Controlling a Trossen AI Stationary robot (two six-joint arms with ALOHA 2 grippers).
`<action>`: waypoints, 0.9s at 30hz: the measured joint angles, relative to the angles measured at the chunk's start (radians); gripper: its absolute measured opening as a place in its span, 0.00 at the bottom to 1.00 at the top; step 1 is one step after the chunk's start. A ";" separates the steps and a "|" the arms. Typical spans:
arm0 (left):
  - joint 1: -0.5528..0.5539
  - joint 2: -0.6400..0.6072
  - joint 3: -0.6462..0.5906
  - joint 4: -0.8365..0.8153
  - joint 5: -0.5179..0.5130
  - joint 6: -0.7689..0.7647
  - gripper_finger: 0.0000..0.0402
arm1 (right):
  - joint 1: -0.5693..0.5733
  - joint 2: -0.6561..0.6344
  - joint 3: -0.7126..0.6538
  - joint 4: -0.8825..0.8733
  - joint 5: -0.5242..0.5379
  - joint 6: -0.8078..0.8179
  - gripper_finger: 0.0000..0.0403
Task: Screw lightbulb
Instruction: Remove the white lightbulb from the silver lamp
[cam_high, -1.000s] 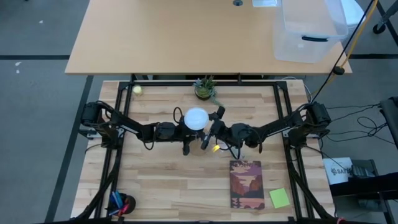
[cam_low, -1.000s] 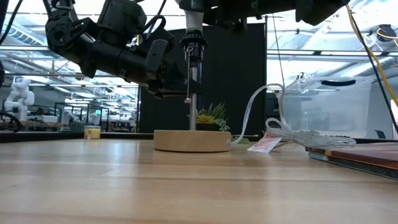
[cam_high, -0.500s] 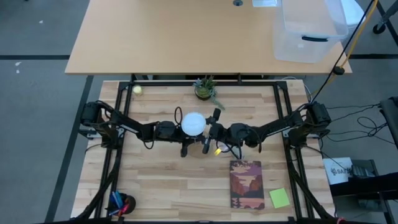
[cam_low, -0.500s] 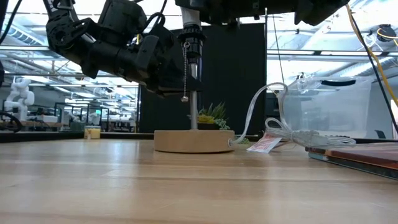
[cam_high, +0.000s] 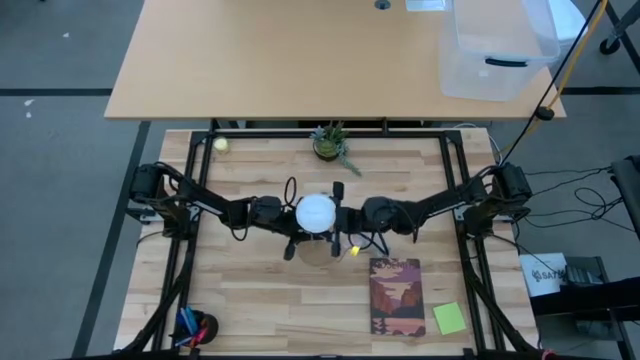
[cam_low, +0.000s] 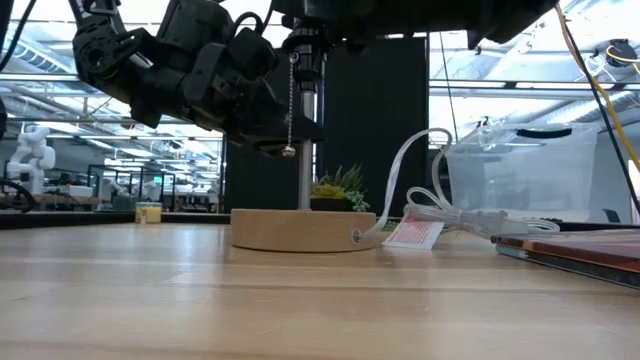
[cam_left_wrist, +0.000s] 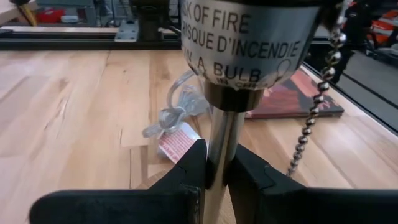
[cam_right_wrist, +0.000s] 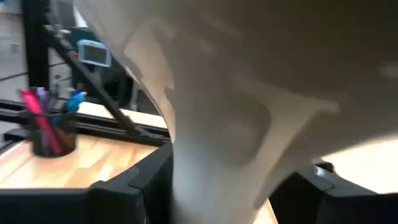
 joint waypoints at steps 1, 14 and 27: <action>0.000 0.000 0.000 -0.001 0.005 0.003 0.11 | -0.004 0.000 0.000 -0.006 -0.022 0.000 0.52; 0.000 -0.001 0.001 -0.018 0.024 0.009 0.11 | -0.027 -0.113 0.000 -0.160 -0.134 0.027 0.55; 0.000 -0.001 0.000 -0.019 0.014 0.007 0.11 | -0.012 -0.238 -0.002 -0.449 -0.177 0.133 0.76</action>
